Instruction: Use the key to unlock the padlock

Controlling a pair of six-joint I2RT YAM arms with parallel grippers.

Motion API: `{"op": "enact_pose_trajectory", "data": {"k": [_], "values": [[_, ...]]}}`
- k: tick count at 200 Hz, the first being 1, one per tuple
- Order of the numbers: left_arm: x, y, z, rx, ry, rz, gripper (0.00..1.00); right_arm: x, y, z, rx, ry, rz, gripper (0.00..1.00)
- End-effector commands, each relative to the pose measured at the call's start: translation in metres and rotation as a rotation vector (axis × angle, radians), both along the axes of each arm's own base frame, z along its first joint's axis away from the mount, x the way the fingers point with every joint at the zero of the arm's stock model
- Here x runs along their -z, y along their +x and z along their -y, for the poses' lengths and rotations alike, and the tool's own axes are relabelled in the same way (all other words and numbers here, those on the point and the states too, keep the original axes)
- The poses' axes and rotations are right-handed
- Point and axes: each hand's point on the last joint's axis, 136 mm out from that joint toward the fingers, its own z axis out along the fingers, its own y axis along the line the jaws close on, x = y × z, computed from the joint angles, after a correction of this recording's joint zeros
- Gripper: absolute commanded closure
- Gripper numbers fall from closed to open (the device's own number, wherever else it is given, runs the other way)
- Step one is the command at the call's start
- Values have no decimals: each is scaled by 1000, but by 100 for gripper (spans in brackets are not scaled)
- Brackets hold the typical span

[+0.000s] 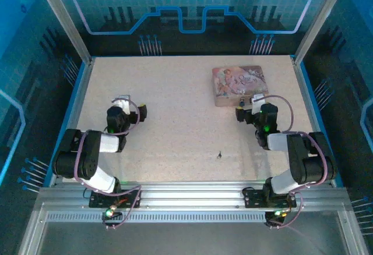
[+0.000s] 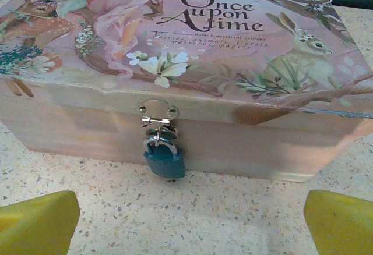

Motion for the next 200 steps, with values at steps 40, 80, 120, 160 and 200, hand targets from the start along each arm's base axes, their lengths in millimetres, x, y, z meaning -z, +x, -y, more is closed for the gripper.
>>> {"op": "enact_pose_trajectory", "data": {"k": [40, 80, 120, 160, 200], "values": [[-6, 4, 2, 24, 10, 15, 1, -9, 5, 1, 12, 8, 34, 0], [-6, 4, 2, 23, 12, 15, 1, -9, 6, 1, 13, 8, 34, 0], [-6, 4, 2, 23, 10, 16, 1, -9, 5, 0, 12, 9, 33, 0], [-6, 4, 2, 22, 10, 15, 1, -9, 6, 1, 14, 11, 32, 0], [-6, 4, -1, 9, 12, 14, 1, -9, 6, 1, 13, 12, 32, 0]]}}
